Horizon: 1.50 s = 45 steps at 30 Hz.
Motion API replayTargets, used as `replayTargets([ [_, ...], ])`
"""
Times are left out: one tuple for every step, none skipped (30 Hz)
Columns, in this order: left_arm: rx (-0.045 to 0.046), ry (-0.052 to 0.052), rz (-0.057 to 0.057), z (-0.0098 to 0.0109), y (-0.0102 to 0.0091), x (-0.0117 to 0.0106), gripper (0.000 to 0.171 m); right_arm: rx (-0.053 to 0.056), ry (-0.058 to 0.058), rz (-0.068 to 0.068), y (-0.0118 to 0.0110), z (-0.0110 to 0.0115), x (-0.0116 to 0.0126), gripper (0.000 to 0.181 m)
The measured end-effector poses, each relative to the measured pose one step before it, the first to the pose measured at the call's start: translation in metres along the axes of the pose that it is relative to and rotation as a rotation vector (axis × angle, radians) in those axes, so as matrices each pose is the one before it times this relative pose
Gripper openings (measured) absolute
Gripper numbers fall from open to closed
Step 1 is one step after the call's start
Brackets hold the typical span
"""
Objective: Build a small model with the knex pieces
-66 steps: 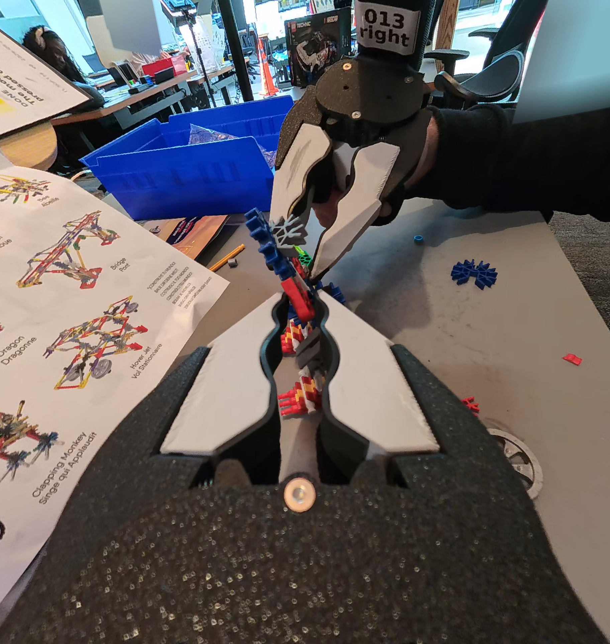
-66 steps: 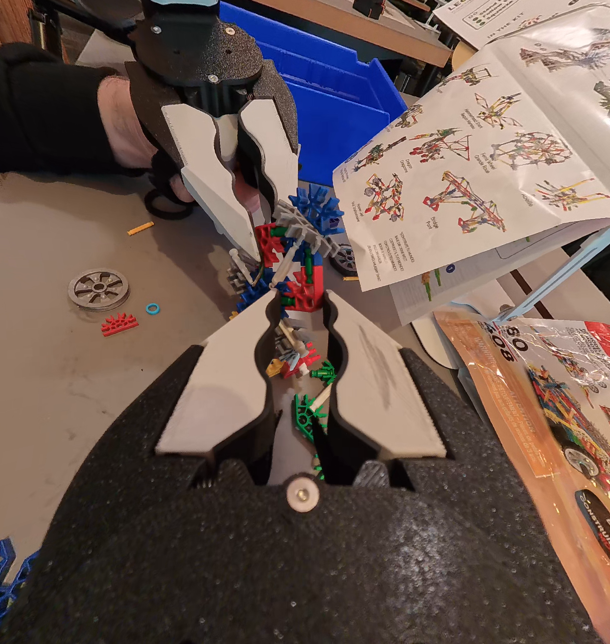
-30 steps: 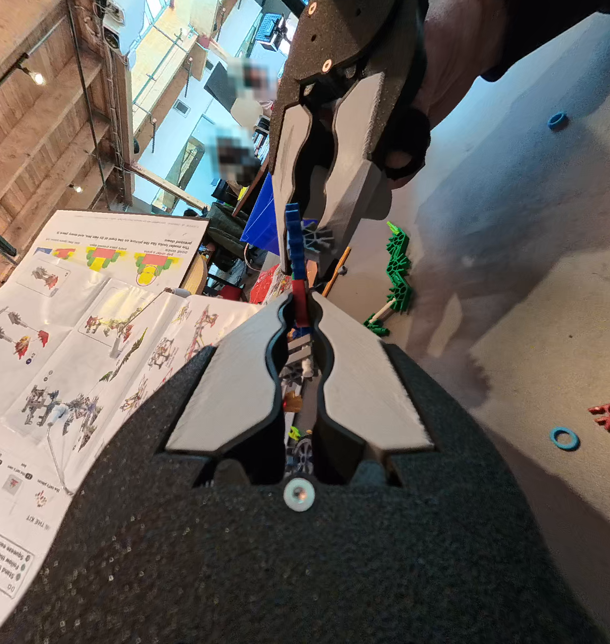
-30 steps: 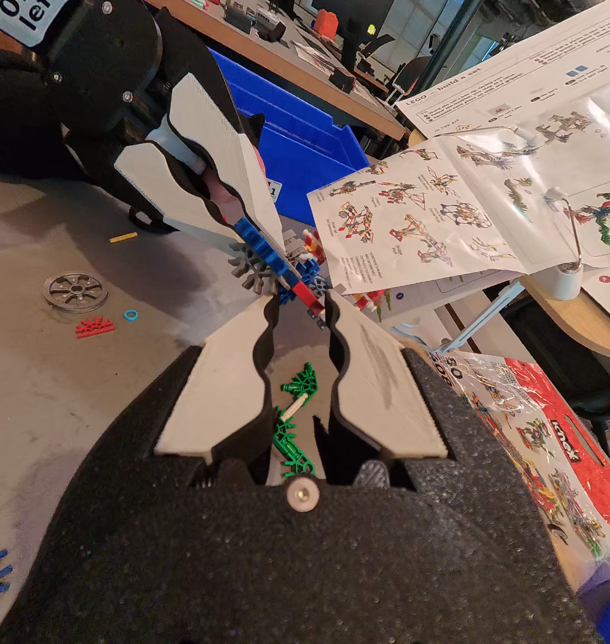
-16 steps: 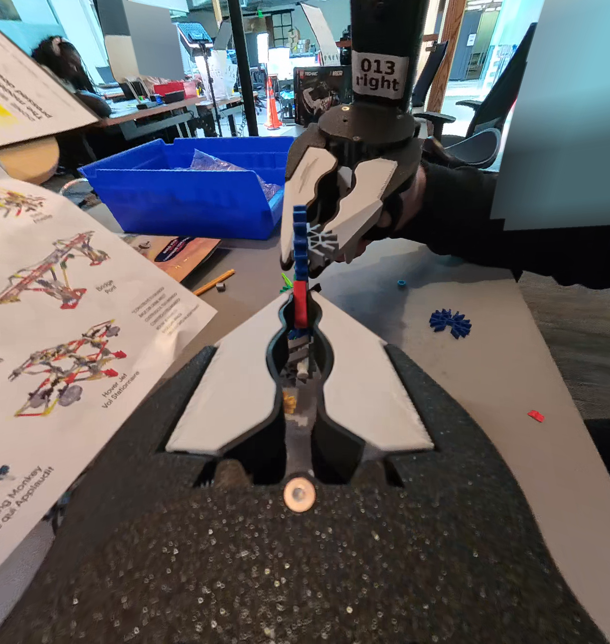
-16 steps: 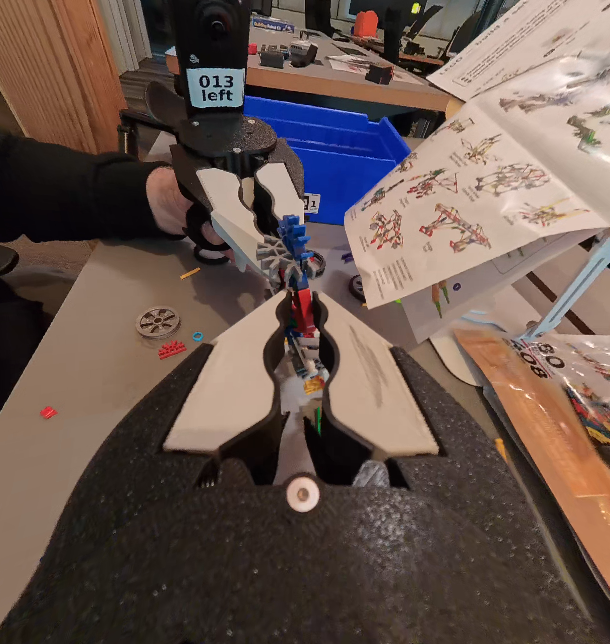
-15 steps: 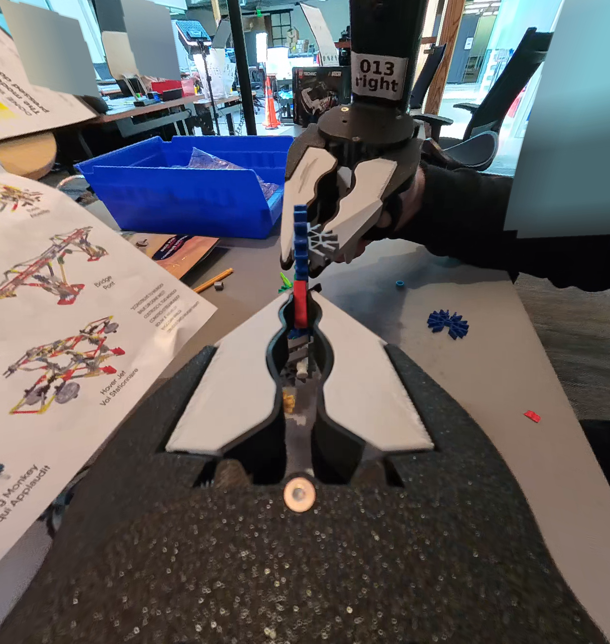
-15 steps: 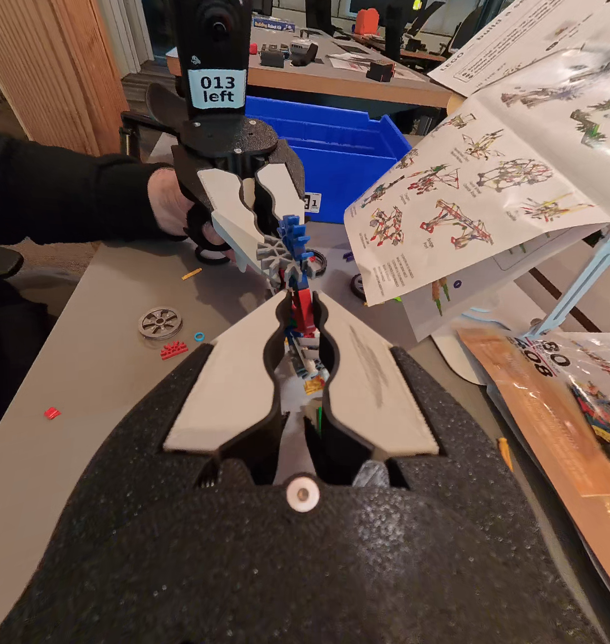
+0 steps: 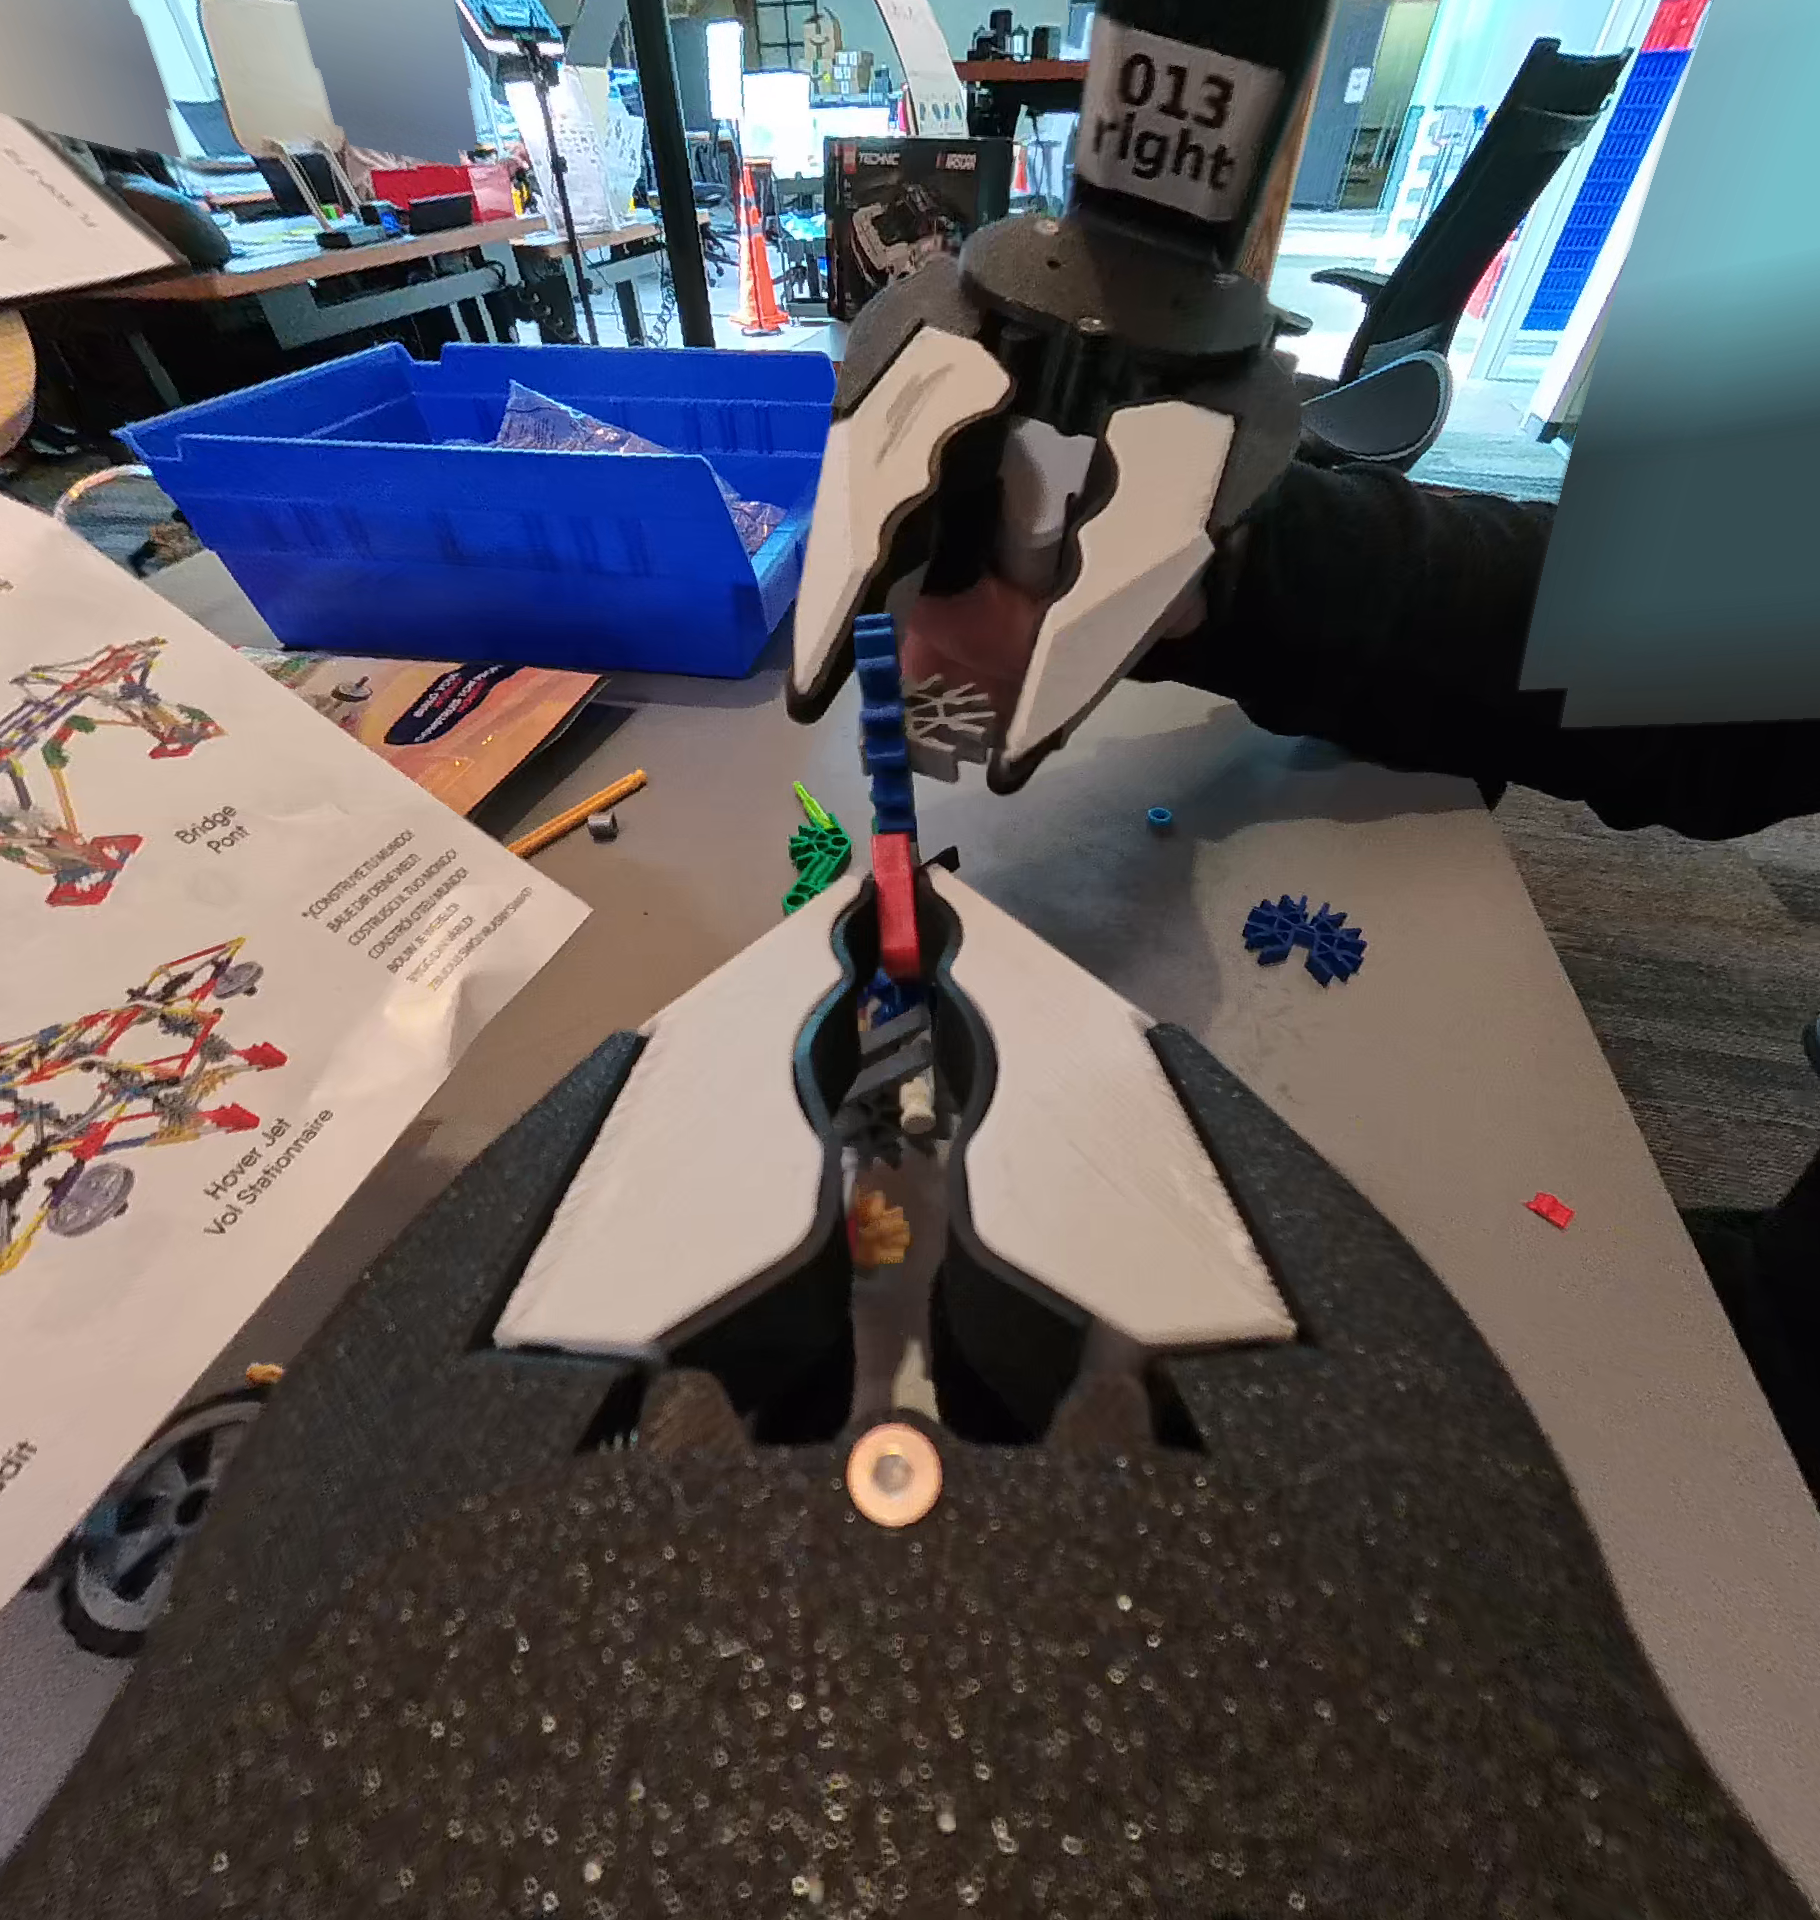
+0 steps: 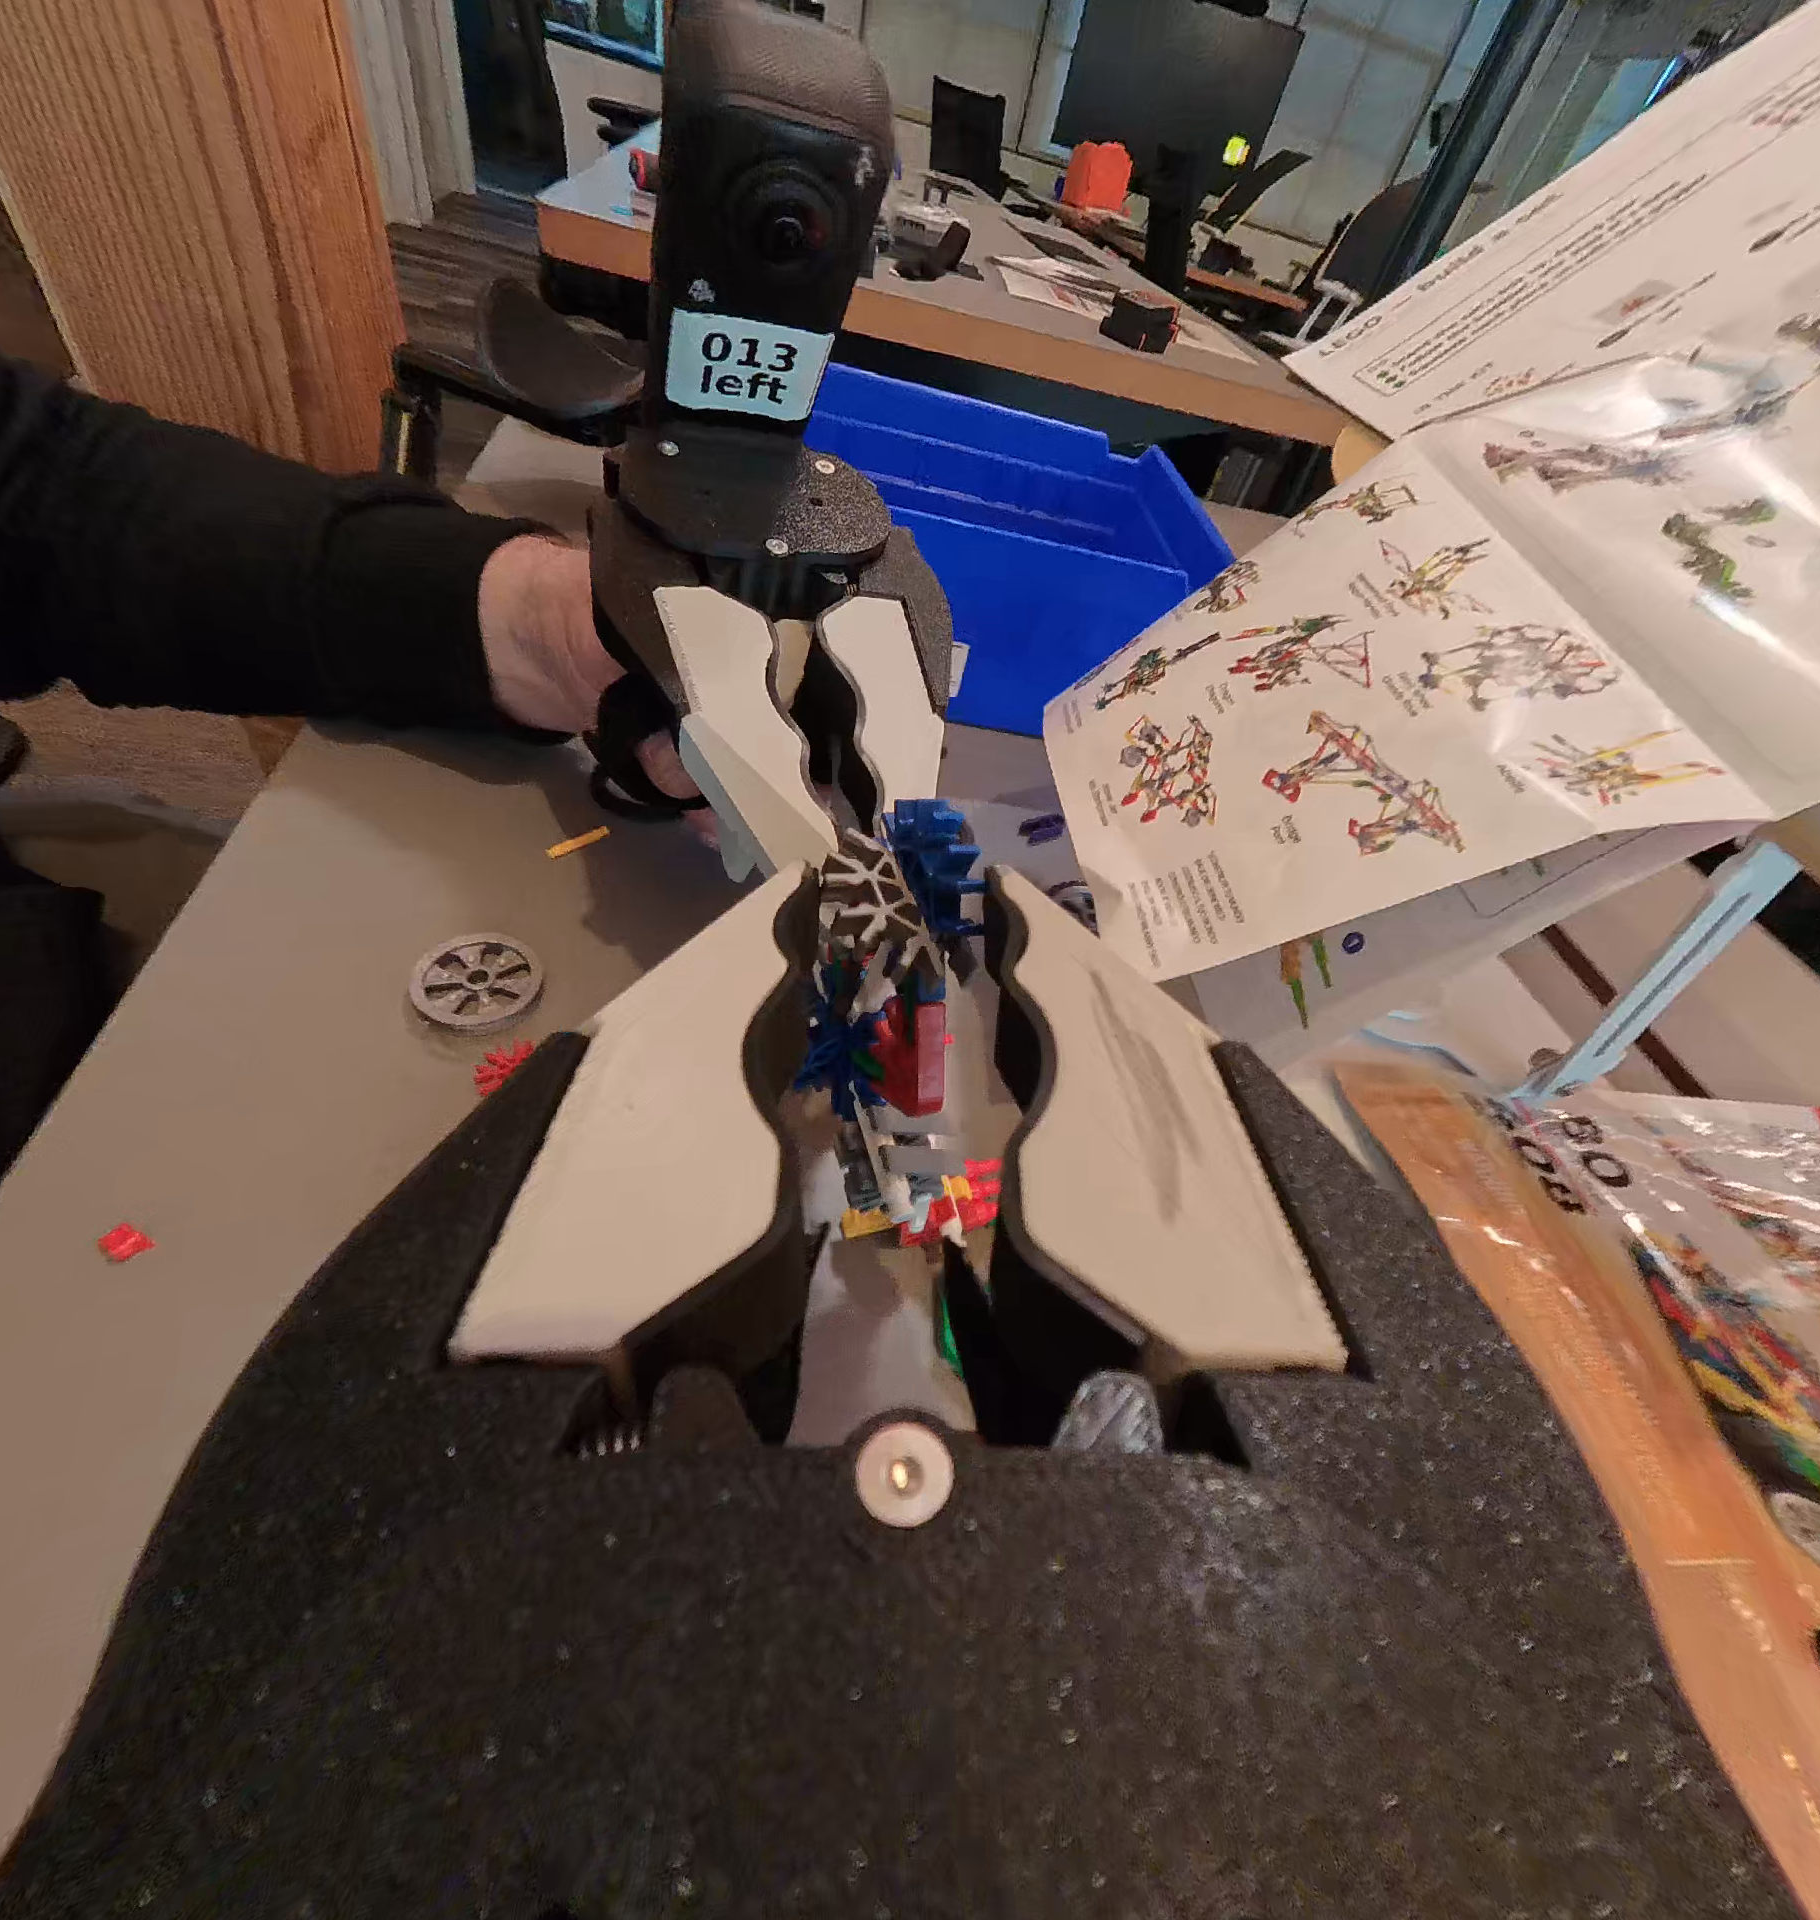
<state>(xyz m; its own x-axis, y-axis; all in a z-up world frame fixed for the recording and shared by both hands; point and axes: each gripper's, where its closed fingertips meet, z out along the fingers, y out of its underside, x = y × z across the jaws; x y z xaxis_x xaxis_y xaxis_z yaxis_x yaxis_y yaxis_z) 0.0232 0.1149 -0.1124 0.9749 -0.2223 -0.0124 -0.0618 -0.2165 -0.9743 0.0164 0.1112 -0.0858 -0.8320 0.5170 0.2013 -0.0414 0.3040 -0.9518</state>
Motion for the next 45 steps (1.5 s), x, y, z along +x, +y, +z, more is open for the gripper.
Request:
replayTargets([
  [0.00354,-0.0036,0.0124,0.00016,-0.00113,0.00067,0.003,0.0051,-0.0092,0.021,-0.00041,-0.00059,0.00025,0.03],
  [0.00099,-0.0049,0.0104,0.00008,-0.0007,0.00008,0.003,0.0053,-0.0067,0.0196,-0.0004,-0.00042,0.00033,0.031],
  [-0.00154,-0.0087,0.0109,-0.00024,-0.00022,-0.00076,0.004,0.0004,-0.0055,0.0226,0.00029,0.00011,0.00067,0.03],
  [-0.00092,-0.0099,0.0105,-0.00042,-0.00006,-0.00114,0.004,-0.0015,-0.0069,0.0273,0.00079,0.00036,0.00085,0.031],
  [0.00436,-0.0058,0.0061,-0.00053,-0.00067,-0.00067,0.004,0.0034,-0.009,0.0265,0.00023,0.00008,0.00053,0.03],
  [0.00349,0.0024,-0.0001,-0.00034,-0.00066,0.00022,0.004,0.0047,-0.0104,0.0203,0.00014,0.00001,-0.00005,0.03],
  [0.003,0.0023,-0.0006,-0.0001,-0.00035,0.00033,0.004,0.0032,-0.0071,0.0129,0.00002,-0.00007,-0.00005,0.03],
  [0.00176,-0.0011,0.0037,0.00003,-0.00015,0.00002,0.005,0.0023,-0.0038,0.0079,-0.00009,-0.00017,0.00006,0.03],
  [-0.00035,-0.0007,0.0064,0.00026,0.00003,0.00032,0.005,0.002,-0.0025,0.0061,-0.00032,-0.00005,-0.00009,0.03],
  [-0.00173,0.0041,0.0007,0.00047,0.00029,0.00082,0.006,0.0024,-0.004,0.0083,-0.00044,-0.00016,-0.00027,0.03],
  [-0.00088,0.0067,0.0001,0.00055,0.00005,0.00141,0.007,0.0037,-0.0069,0.0131,-0.00067,0.00008,-0.00053,0.03],
  [-0.00022,0.0045,0.0052,0.00051,-0.00017,0.00136,0.008,0.0052,-0.0092,0.0183,-0.0006,0.00015,-0.00058,0.03],
  [-0.00354,0.0029,0.0039,0.00047,0.00047,0.001,0.008,0.0039,-0.0095,0.0227,0.0,0.00026,-0.00029,0.03],
  [-0.00156,0.0,-0.0022,0.00021,0.00007,-0.00013,0.008,0.0047,-0.0077,0.0232,0.00015,0.00007,0.00044,0.03],
  [0.00463,-0.0015,-0.0134,-0.00018,-0.0006,-0.00102,0.008,0.0073,-0.0007,0.0169,-0.00016,-0.00018,0.00155,0.031],
  [0.00695,-0.0015,-0.024,-0.00038,-0.00087,-0.00194,0.008,0.0066,0.0076,0.0114,-0.00036,-0.00019,0.00246,0.031],
  [0.00264,-0.0025,-0.0223,-0.00056,-0.00006,-0.0024,0.007,0.0052,0.006,0.0107,-0.00028,-0.00021,0.002,0.032],
  [-0.00152,-0.0023,-0.0142,-0.0007,0.0007,-0.00204,0.005,0.0073,-0.0005,0.0106,-0.00083,-0.00039,0.00079,0.032],
  [0.00287,-0.0022,-0.0107,-0.00086,0.00005,-0.00157,0.004,0.0095,-0.0011,0.0056,-0.00148,-0.00076,0.00023,0.032],
  [0.00682,0.001,-0.0129,-0.0008,-0.0007,-0.00084,0.003,0.007,0.0036,-0.0094,-0.00137,-0.00082,0.00018,0.032],
  [0.00333,0.0017,-0.0101,-0.00049,-0.00035,-0.00064,0.003,0.0014,0.0142,-0.031,-0.00084,-0.00088,0.00049,0.034],
  [0.00083,-0.0031,-0.003,-0.00006,-0.00011,-0.00081,0.003,-0.0057,0.0189,-0.0457,-0.00001,-0.00067,0.00025,0.035],
  [0.00066,-0.0035,-0.0005,0.00003,0.00001,-0.00065,0.003,-0.012,0.0158,-0.0486,0.00081,-0.00044,-0.00061,0.036],
  [0.00159,0.0028,-0.0033,0.00007,-0.00002,0.00022,0.003,-0.0171,0.0179,-0.0525,0.00164,-0.00013,-0.00022,0.038],
  [0.00173,0.0038,-0.0064,0.0002,-0.00008,0.00014,0.003,-0.0189,0.0246,-0.0587,0.0022,0.00028,0.0005,0.039],
  [0.00163,-0.0009,-0.0046,0.00001,-0.00003,-0.0005,0.003,-0.0185,0.0235,-0.0563,0.00227,0.00062,0.00043,0.039],
  [0.00152,-0.0009,-0.0047,-0.00015,-0.0001,-0.00066,0.003,-0.0151,0.0279,-0.0493,0.00189,0.00075,0.00143,0.04],
  [0.00164,0.0021,-0.0077,-0.0002,-0.00003,-0.00042,0.003,-0.0033,0.0255,-0.04,-0.00004,0.00046,0.00139,0.04],
  [0.00182,0.0007,-0.0075,-0.00015,0.00004,-0.00055,0.002,0.0075,0.0182,-0.0286,-0.00195,0.00004,0.00059,0.039],
  [0.0017,-0.0018,-0.0052,-0.00024,-0.00003,-0.00084,0.003,0.0085,0.0186,-0.0252,-0.00262,-0.00037,0.00087,0.039],
  [0.0015,0.001,-0.0046,-0.00011,-0.00002,-0.00032,0.003,0.003,0.0163,-0.0265,-0.0021,-0.0003,0.00056,0.039],
  [0.00149,0.003,-0.0047,0.0001,-0.00006,0.00003,0.003,-0.0033,0.0122,-0.0251,-0.00083,0.00006,0.00017,0.038],
  [0.00127,0.0005,-0.0028,0.00004,0.0,-0.00014,0.002,-0.0065,0.0089,-0.0204,-0.00004,0.00033,-0.00021,0.037],
  [0.00106,0.0,-0.0007,0.00015,-0.00008,-0.00017,0.002,-0.0075,0.0072,-0.0149,0.00053,0.00083,-0.00027,0.036],
  [0.00083,0.0019,-0.0002,0.00017,-0.00004,0.00025,0.003,-0.0093,0.0055,-0.0115,0.00097,0.00129,-0.0007,0.036],
  [0.00063,0.0051,-0.0001,0.00039,-0.00004,0.00085,0.003,-0.0101,0.0026,-0.0095,0.00119,0.00145,-0.00109,0.036],
  [0.00075,0.0059,0.002,0.00048,-0.00004,0.0012,0.003,-0.0108,-0.0022,-0.0031,0.0015,0.00161,-0.00164,0.035],
  [0.00068,0.0031,0.0048,0.00057,-0.00001,0.00101,0.003,-0.0086,-0.0048,0.0049,0.00137,0.00149,-0.00146,0.034],
  [-0.00053,-0.0008,0.0071,0.00029,0.00019,0.00033,0.003,-0.0044,-0.0032,0.0104,0.00096,0.00108,-0.00051,0.034],
  [-0.00065,-0.0029,0.0065,-0.00011,0.00005,-0.00012,0.003,-0.0021,-0.0065,0.0196,0.00072,0.0006,-0.00014,0.034],
  [-0.00131,0.0019,0.0039,-0.00016,0.00001,0.00032,0.003,-0.0016,-0.0203,0.0344,0.00095,0.00034,-0.00124,0.034],
  [-0.00194,0.0033,0.0063,-0.00002,0.00009,0.00072,0.003,-0.0022,-0.0304,0.0457,0.00148,0.00044,-0.00201,0.034],
  [-0.00173,0.0001,0.0091,0.00003,0.00017,0.00057,0.003,-0.0008,-0.0279,0.0428,0.00171,0.00034,-0.00141,0.035],
  [-0.00148,0.002,0.0084,0.00012,0.00001,0.00086,0.003,0.0009,-0.0227,0.0339,0.00149,0.00019,-0.00117,0.037],
  [-0.00076,0.0072,0.0065,0.00014,0.0001,0.00142,0.003,0.0017,-0.0222,0.0248,0.00099,-0.00002,-0.00154,0.037],
])
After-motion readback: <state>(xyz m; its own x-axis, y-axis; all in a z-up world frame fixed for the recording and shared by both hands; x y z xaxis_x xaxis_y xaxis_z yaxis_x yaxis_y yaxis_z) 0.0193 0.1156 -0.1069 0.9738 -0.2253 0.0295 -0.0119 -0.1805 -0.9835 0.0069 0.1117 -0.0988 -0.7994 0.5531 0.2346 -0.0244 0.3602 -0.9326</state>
